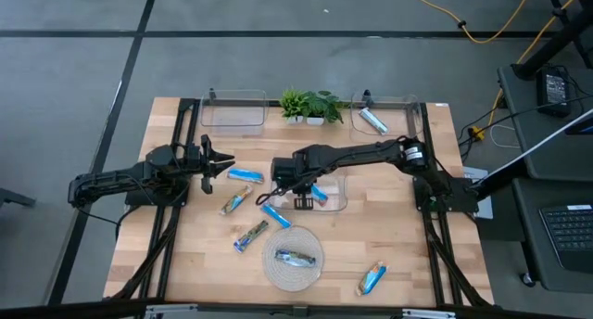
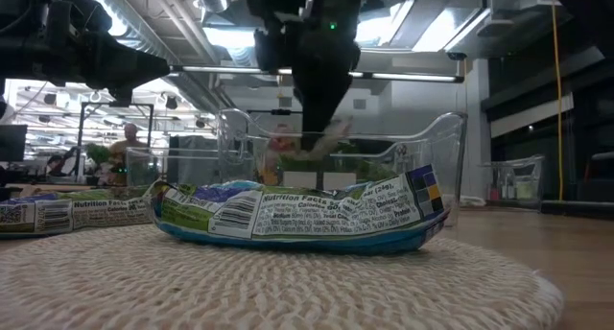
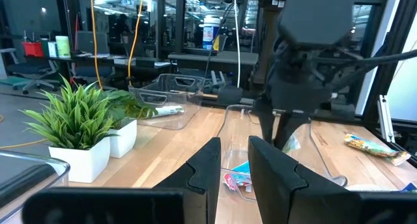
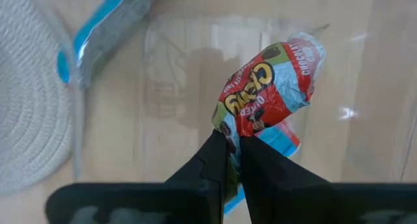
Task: Pick and place Granola Bars by type
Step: Put the bottom red granola bar into the middle transparent bin
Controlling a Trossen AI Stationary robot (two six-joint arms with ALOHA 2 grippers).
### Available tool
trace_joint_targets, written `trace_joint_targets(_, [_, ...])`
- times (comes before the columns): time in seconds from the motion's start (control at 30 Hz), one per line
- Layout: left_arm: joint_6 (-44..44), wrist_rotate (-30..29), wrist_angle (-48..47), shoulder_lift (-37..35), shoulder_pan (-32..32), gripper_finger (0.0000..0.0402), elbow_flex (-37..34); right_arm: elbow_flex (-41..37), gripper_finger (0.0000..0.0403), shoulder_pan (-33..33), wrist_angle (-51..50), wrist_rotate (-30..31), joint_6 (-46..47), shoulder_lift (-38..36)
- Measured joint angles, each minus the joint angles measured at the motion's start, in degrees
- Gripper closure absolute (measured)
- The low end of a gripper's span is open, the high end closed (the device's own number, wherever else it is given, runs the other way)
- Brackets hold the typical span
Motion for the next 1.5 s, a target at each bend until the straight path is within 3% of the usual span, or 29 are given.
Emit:
trace_joint_targets(0.47, [0.0,0.0,0.0,0.0,0.0,0.0329,0.0,-4.91,0.0364,-0.56,5.01,-2.97,-0.14,-0.04])
trace_joint_targets(1.5, [0.0,0.0,0.0,0.0,0.0,0.0329,0.02,-4.9,0.0349,-1.24,4.85,-2.8,4.52,-0.01])
